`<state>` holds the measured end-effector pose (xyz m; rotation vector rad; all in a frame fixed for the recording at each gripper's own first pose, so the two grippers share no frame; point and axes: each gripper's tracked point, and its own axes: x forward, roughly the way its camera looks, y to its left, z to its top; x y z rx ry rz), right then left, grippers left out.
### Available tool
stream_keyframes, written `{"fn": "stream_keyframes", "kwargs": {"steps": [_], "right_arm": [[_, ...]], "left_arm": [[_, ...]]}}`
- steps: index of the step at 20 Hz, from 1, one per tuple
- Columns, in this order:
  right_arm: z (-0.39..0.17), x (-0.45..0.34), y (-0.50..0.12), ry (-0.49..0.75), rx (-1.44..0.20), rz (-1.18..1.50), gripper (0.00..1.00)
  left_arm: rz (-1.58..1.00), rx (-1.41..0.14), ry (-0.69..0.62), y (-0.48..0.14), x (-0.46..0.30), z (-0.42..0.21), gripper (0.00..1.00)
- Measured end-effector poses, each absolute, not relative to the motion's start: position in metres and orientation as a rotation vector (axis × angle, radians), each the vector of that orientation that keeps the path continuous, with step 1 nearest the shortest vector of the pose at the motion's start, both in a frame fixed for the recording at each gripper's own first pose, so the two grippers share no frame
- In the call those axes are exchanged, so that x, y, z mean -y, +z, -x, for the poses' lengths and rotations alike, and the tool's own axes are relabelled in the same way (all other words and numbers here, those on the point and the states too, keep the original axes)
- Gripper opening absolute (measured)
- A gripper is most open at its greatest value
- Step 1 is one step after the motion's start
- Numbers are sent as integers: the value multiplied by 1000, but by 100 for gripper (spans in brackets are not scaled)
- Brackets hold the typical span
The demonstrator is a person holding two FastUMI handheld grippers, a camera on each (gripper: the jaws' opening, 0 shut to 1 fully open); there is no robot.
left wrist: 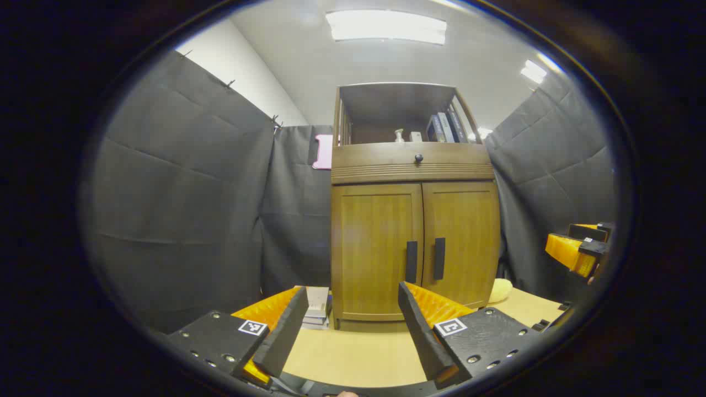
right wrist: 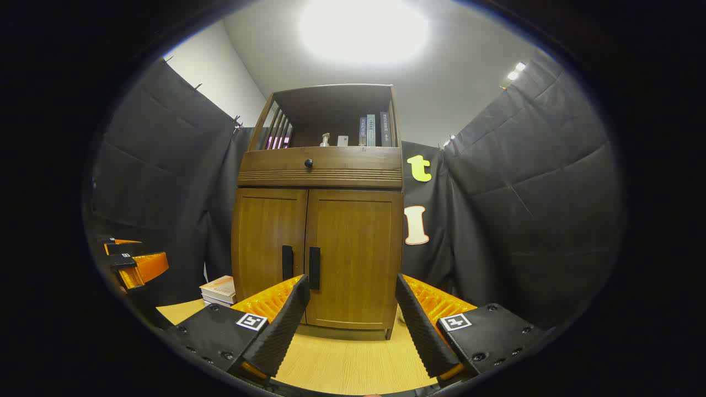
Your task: Open the right door of the double-door shoe cabinet with the right hand, and open the left door with the left hand.
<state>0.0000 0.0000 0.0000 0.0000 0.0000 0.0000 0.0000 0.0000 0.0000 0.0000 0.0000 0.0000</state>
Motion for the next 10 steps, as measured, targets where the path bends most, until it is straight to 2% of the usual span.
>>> {"fn": "stream_keyframes", "kwargs": {"steps": [10], "right_arm": [[5,3,-1,-36,-15,-16,98]], "left_arm": [[-6,0,-4,1,-2,0,92]]}}
